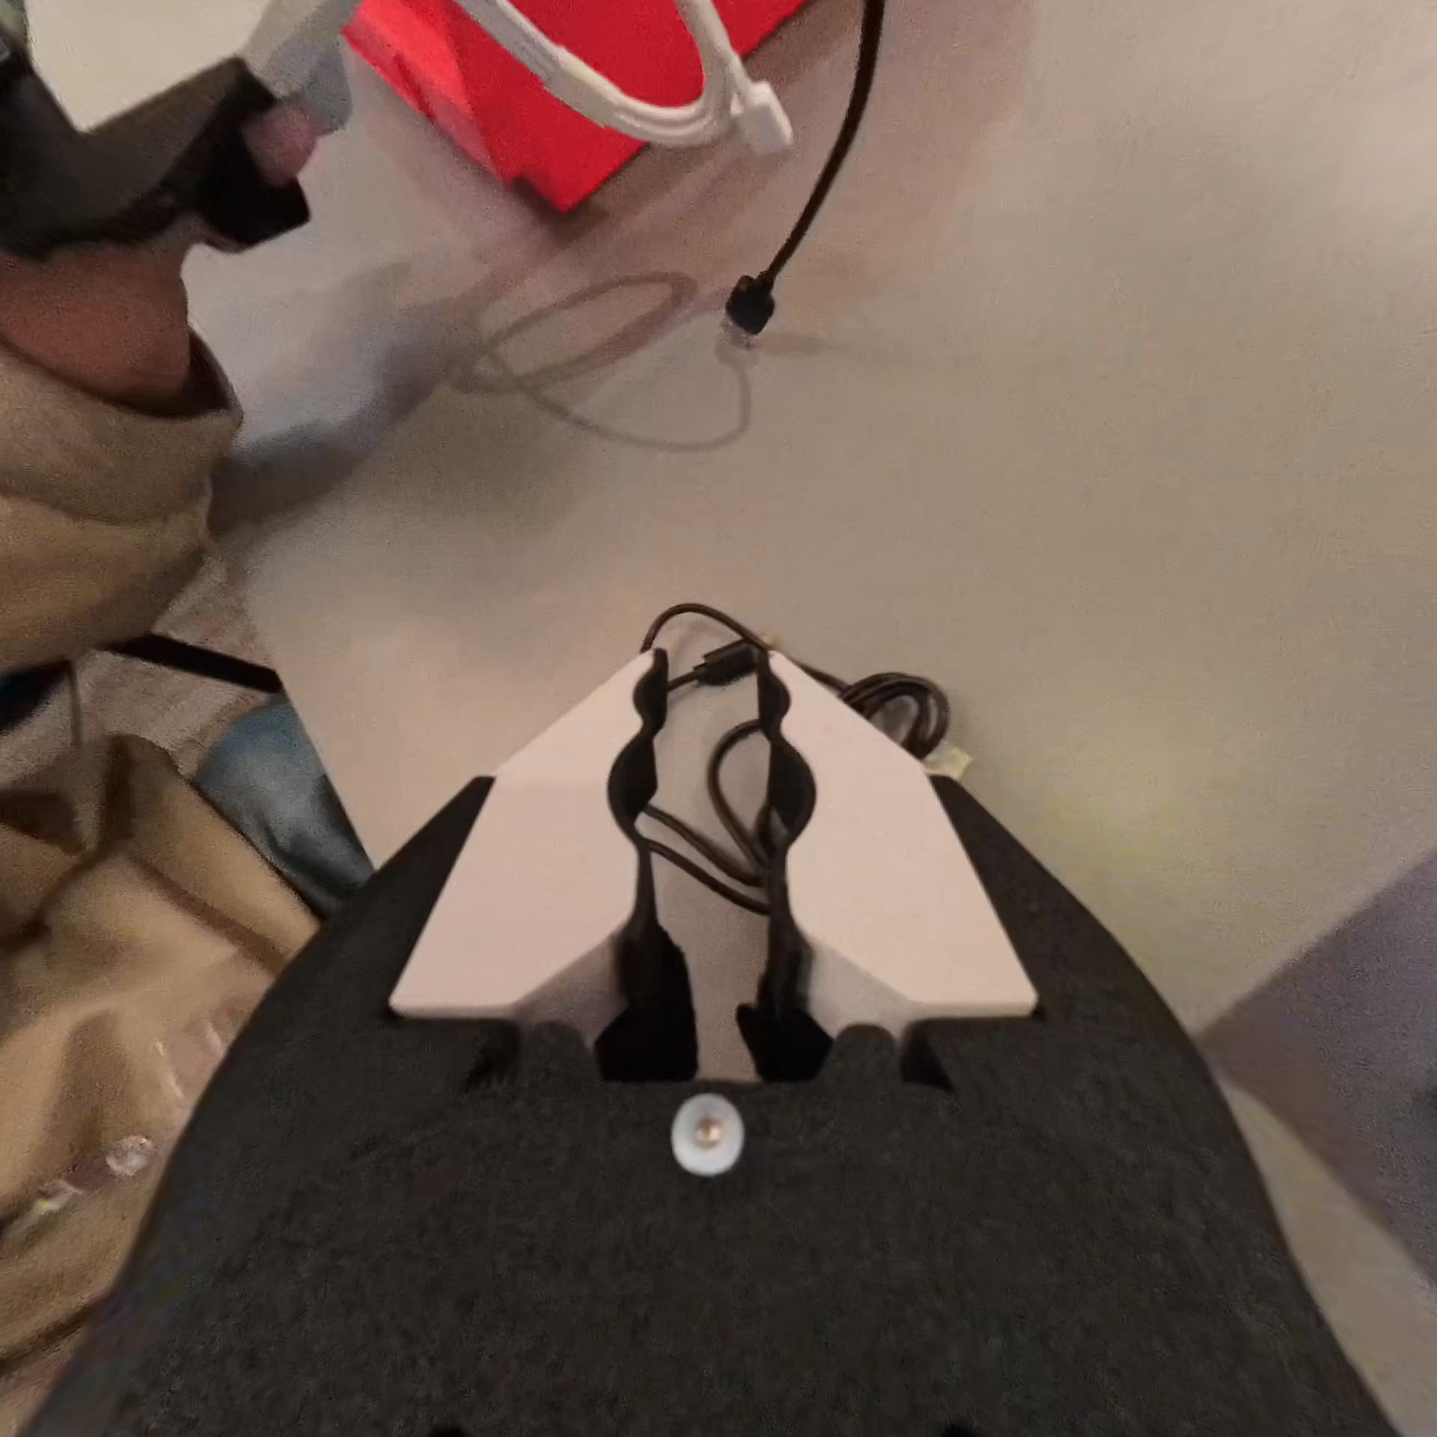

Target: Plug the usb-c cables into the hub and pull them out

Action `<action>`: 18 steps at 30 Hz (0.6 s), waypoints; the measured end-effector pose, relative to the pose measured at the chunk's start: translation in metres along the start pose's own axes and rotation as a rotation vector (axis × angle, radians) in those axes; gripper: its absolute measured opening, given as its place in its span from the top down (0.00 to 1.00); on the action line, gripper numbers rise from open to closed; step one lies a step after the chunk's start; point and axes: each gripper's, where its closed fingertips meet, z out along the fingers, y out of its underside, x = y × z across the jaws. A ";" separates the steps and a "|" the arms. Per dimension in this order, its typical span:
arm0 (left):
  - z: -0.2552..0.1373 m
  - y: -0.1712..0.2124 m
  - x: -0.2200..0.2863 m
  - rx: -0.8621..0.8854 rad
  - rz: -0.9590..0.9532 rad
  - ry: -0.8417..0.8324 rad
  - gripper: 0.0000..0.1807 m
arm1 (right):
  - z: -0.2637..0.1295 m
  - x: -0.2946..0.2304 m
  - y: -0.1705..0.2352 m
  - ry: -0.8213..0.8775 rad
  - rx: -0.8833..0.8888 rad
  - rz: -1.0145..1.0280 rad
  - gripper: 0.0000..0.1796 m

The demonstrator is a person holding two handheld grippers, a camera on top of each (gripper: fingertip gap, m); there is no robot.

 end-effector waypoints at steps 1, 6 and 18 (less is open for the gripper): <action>0.000 0.000 -0.001 0.000 -0.003 0.000 0.94 | 0.007 -0.004 0.004 0.006 -0.015 0.065 0.89; 0.000 0.001 -0.001 -0.002 -0.013 0.004 0.94 | 0.031 0.002 0.024 0.212 -0.086 0.028 0.89; 0.001 -0.002 0.005 0.004 0.005 0.021 0.94 | 0.041 -0.025 0.010 0.088 0.030 0.038 0.88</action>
